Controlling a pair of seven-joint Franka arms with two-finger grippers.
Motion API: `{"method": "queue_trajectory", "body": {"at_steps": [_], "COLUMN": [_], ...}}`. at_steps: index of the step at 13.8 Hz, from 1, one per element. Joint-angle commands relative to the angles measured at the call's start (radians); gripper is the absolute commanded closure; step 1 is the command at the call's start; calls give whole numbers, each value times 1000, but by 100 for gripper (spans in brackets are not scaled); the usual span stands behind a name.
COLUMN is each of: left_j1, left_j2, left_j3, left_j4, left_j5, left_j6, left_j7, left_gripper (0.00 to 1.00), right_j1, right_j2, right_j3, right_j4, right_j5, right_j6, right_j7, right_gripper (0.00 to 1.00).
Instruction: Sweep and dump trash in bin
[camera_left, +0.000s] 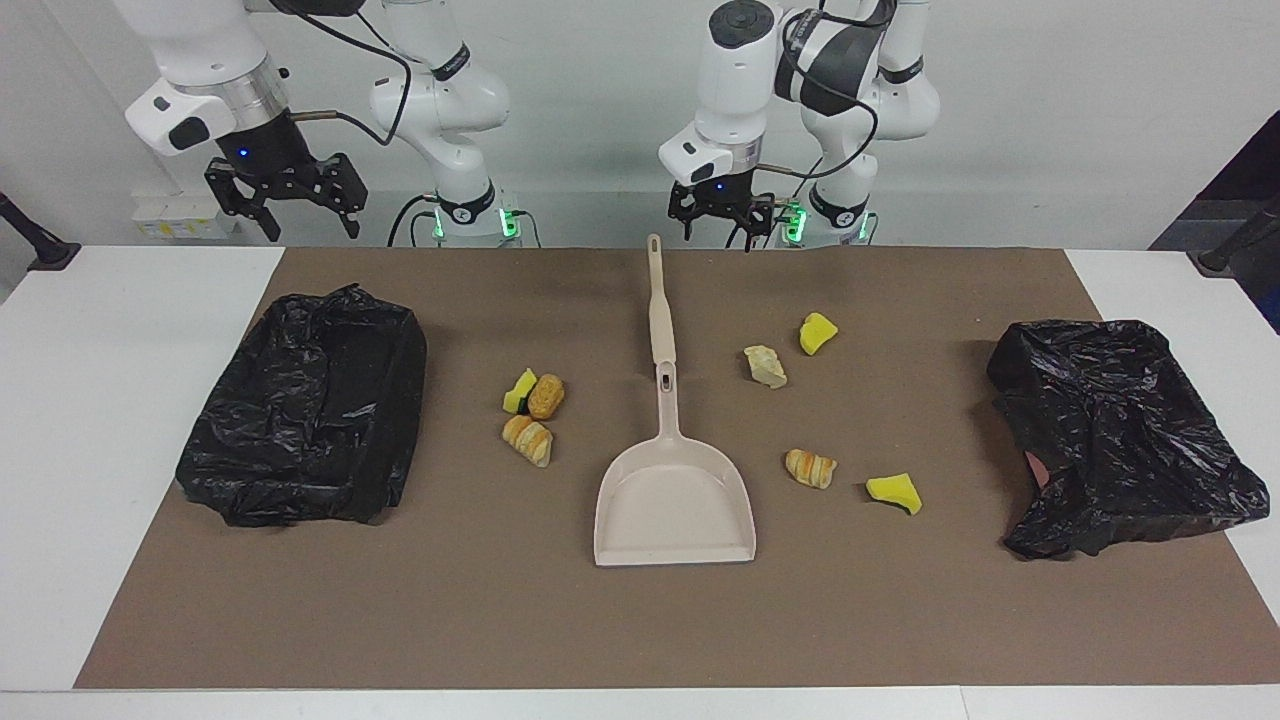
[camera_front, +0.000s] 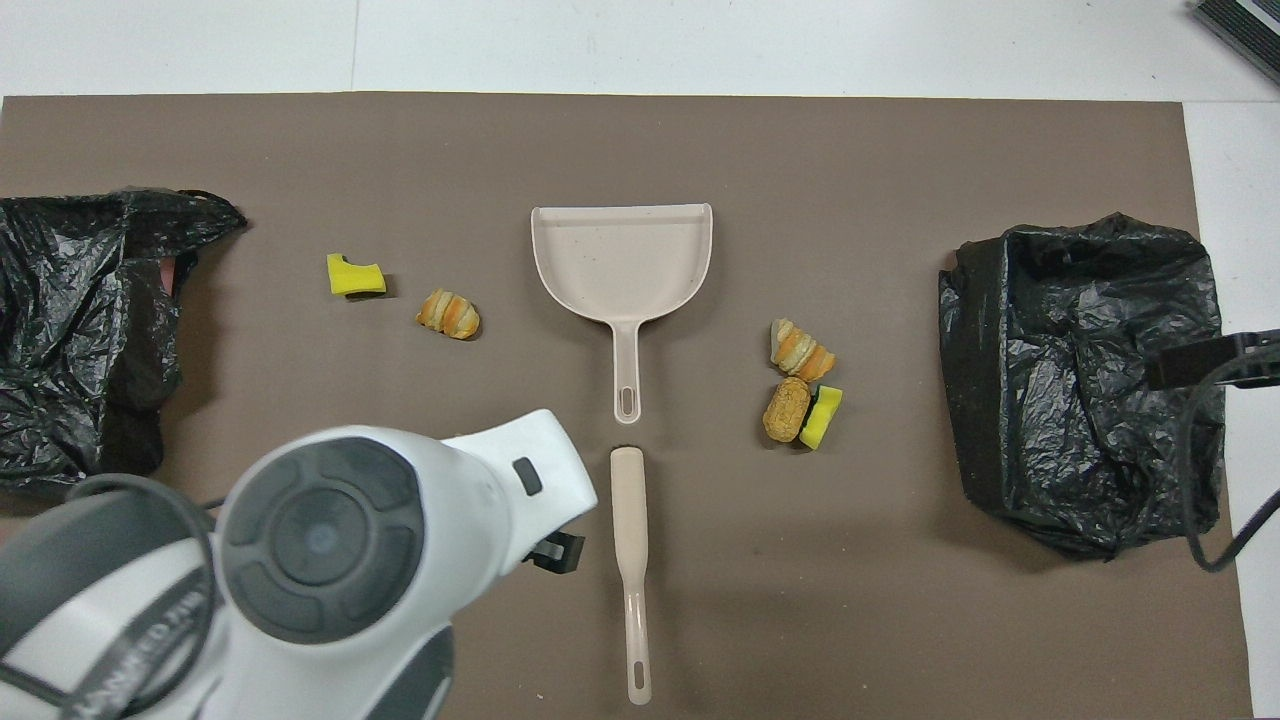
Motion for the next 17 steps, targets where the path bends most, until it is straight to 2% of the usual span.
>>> {"method": "queue_trajectory", "body": {"at_steps": [1,4,8,11,17], "left_j1": [2,0,-9,-21,-35], "left_j2": [-16,4,116,165,168], "left_j3": [-71,-138,-194,-198,-198], "left_j4": [-109,-186,-204,-221,-238], "left_j5": [-18,-18,-18,-18,-18], "left_j6": [126,262,354,378,382], "left_j7": [-87,-167,-263,-296,-319], "left_gripper": [0,0,0,9,22], "right_j1": [-5,-5,-5,-5,-5], "right_j2": [-23,-23,-31,-31,-43], "right_j3": [3,3,3,3,3], "right_j4": [-21,-21,-32,-32,-46], "right_j5": [15,15,15,15,15], "right_j6": [-13,-16,-17,-17,-20], "right_j7": [-4,-4,-4,-4,-4], "right_gripper": [0,0,0,0,0]}}
